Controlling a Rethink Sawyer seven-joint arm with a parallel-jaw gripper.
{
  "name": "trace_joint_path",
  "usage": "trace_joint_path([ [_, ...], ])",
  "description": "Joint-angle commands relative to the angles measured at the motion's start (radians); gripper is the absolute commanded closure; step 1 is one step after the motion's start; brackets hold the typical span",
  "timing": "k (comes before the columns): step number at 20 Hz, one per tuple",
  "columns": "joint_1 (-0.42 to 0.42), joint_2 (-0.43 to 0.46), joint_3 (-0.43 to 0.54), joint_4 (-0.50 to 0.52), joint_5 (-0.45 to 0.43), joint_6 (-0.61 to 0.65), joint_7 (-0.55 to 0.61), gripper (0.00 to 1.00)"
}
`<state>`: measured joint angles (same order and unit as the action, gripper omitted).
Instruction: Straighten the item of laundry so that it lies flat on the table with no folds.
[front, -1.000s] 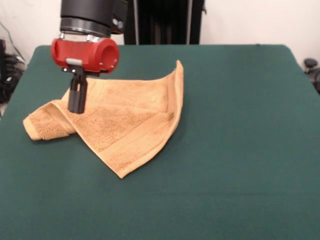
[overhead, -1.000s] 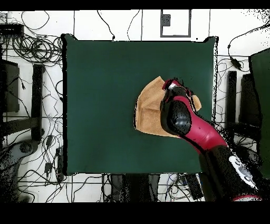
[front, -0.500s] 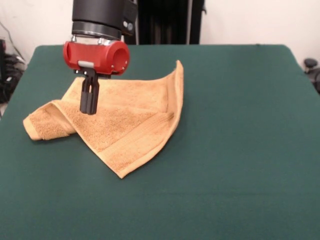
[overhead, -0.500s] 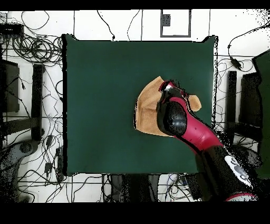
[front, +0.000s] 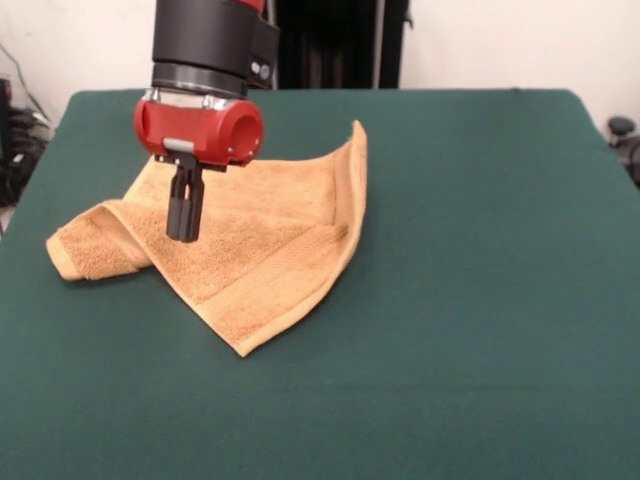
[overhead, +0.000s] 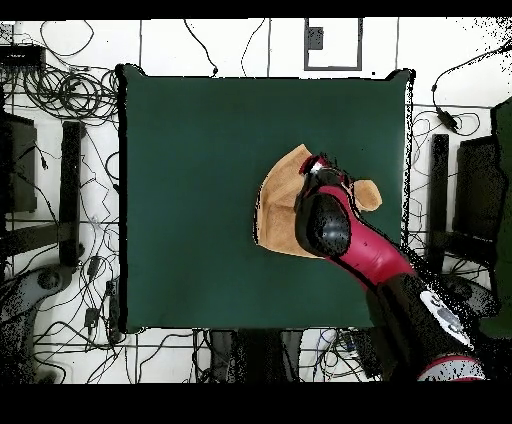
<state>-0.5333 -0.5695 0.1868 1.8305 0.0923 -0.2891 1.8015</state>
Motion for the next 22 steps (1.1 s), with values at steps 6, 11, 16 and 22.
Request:
trace_joint_path([
  [6,0.046,0.103,0.073,-0.029,0.057,-0.033,0.26,1.0],
  [11,0.076,0.11,0.064,-0.053,0.09,-0.03,0.262,1.0],
  [16,0.106,0.099,0.05,-0.079,0.131,-0.002,0.245,1.0],
  [22,0.146,0.077,0.022,-0.112,0.189,0.048,0.219,1.0],
])
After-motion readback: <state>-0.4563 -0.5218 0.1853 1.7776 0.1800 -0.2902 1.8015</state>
